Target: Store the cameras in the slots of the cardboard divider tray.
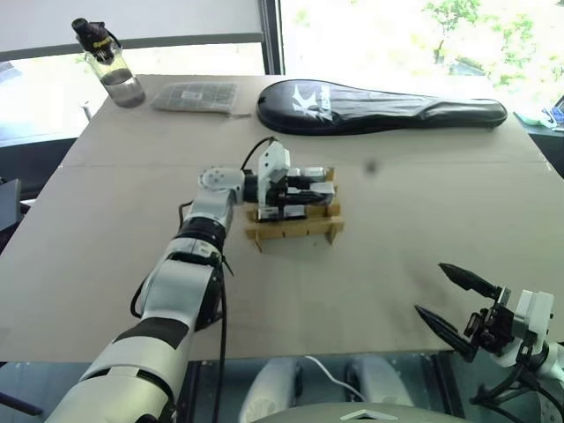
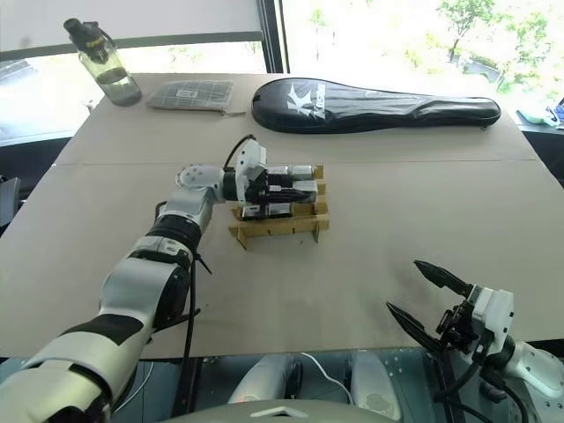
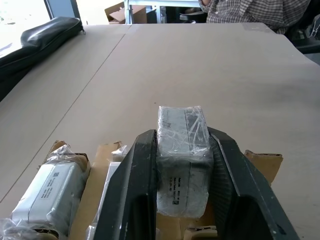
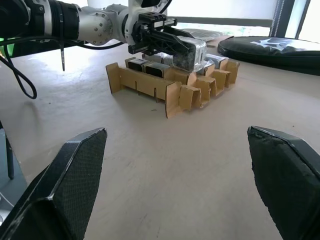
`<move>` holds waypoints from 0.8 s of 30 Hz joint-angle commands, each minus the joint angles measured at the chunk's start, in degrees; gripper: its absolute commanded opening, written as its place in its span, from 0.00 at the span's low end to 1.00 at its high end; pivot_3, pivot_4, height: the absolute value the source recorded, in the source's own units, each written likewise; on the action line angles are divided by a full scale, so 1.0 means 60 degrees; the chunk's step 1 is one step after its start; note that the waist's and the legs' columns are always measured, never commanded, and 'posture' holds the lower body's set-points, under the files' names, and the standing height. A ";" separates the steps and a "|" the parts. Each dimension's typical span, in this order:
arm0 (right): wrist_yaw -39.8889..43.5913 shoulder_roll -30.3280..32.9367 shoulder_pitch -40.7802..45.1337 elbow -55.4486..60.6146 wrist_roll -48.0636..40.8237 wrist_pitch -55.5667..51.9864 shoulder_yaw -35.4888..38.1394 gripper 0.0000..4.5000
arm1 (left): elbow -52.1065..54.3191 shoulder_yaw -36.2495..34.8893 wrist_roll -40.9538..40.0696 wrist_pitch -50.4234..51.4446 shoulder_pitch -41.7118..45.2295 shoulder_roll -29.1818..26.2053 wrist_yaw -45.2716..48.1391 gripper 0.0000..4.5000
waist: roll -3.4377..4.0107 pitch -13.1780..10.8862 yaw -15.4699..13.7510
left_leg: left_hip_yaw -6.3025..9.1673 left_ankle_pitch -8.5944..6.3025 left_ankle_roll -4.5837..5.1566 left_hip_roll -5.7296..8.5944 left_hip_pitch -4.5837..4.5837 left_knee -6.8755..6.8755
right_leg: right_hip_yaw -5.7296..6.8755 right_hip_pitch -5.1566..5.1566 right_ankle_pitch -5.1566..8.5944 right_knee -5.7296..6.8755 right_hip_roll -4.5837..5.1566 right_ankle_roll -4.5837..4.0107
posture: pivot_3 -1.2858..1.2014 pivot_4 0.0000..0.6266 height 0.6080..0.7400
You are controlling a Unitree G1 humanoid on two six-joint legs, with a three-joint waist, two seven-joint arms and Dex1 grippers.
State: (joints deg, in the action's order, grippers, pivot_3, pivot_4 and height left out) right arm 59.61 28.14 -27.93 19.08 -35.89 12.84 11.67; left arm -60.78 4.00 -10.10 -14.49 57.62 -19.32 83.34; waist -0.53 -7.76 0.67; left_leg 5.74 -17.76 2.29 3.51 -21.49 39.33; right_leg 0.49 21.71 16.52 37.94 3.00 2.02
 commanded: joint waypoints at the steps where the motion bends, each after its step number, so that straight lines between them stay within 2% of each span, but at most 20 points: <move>1: 0.0054 -0.0013 0.0068 0.0057 -0.0049 0.0091 0.0191 0.99 | 0.0196 0.0037 0.0190 0.0081 -0.0205 -0.0137 0.0162 0.17 | -0.0001 0.0000 0.0000 | 0.0000 0.0000 0.0000 0.0000 0.0000 0.0000 | -0.0001 0.0000 0.0000 0.0000 0.0001 0.0000 | 0.52 0.24 1.00; 24: -0.0013 -0.0091 0.0115 -0.0057 -0.0029 0.0128 0.0354 0.99 | 0.0487 -0.0084 0.0058 0.0543 -0.0444 -0.0296 0.0259 0.17 | -0.0001 0.0003 0.0004 | 0.0001 0.0000 0.0000 0.0000 0.0001 0.0001 | -0.0005 0.0000 0.0000 0.0002 0.0002 0.0000 | 0.52 0.24 1.00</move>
State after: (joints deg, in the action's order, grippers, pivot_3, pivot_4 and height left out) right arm 59.57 27.70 -27.18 17.90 -35.30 12.83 12.06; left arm -58.42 3.31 -10.25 -12.48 55.95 -20.62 84.03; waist -0.54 -7.74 0.69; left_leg 5.75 -17.76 2.29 3.51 -21.48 39.33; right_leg 0.46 21.71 16.52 37.95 3.01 2.02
